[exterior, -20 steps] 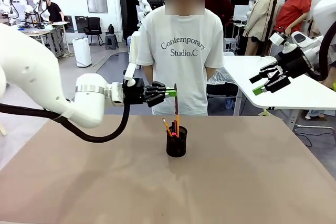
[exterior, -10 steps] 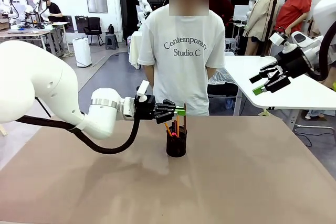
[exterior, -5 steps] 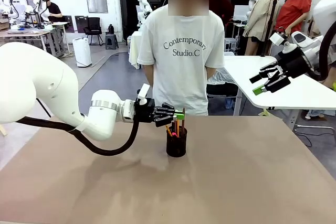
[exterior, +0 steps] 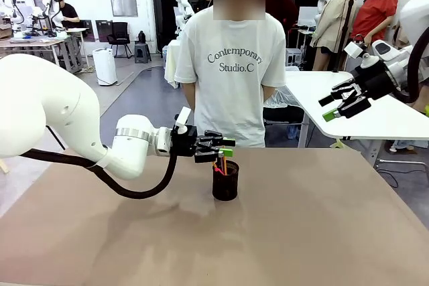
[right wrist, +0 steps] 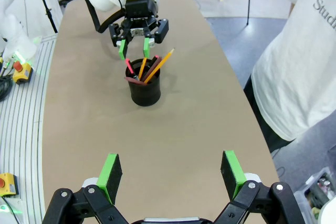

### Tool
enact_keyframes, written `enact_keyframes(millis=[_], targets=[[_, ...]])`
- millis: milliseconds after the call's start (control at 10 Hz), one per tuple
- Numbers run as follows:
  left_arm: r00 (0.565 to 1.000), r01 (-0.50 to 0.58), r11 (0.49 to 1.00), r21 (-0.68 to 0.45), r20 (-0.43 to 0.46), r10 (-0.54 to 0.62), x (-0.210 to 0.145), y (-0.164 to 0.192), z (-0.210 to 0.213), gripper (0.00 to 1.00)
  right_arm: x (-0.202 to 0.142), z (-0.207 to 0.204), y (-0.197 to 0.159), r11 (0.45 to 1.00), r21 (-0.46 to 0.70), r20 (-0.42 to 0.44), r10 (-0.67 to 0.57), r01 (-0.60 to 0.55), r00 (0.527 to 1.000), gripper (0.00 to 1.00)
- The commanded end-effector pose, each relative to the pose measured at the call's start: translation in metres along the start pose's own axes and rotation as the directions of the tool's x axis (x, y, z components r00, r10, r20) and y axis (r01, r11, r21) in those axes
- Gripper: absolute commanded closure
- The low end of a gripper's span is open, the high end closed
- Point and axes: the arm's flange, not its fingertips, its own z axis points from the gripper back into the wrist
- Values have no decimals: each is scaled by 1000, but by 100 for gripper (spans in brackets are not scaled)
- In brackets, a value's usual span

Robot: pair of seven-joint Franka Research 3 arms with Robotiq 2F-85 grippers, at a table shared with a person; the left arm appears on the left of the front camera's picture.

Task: Place the pens into the pen holder.
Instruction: Pick up a writing instrument from the table and place it into the Pen holder.

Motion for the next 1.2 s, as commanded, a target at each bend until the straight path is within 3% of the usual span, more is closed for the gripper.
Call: enact_keyframes(millis=[0,500,600,700,1100], targets=[[1000,-6,1000,-21,-18,6,5,1,3,0,1,1,3,1000,-6,-1,1,-1,1000,0],[999,-15,1000,-21,-41,14,7,0,4,0,1,1,3,1000,-6,-1,1,-1,1000,0],[997,40,999,-29,-68,-42,9,-2,6,0,1,1,3,1000,-6,-1,1,-1,1000,0],[1000,-2,1000,-10,-13,2,1,0,1,0,1,1,3,1000,-6,-1,1,-1,1000,0],[1000,-2,1000,-10,-13,2,1,0,1,0,1,1,3,1000,-6,-1,1,-1,1000,0]])
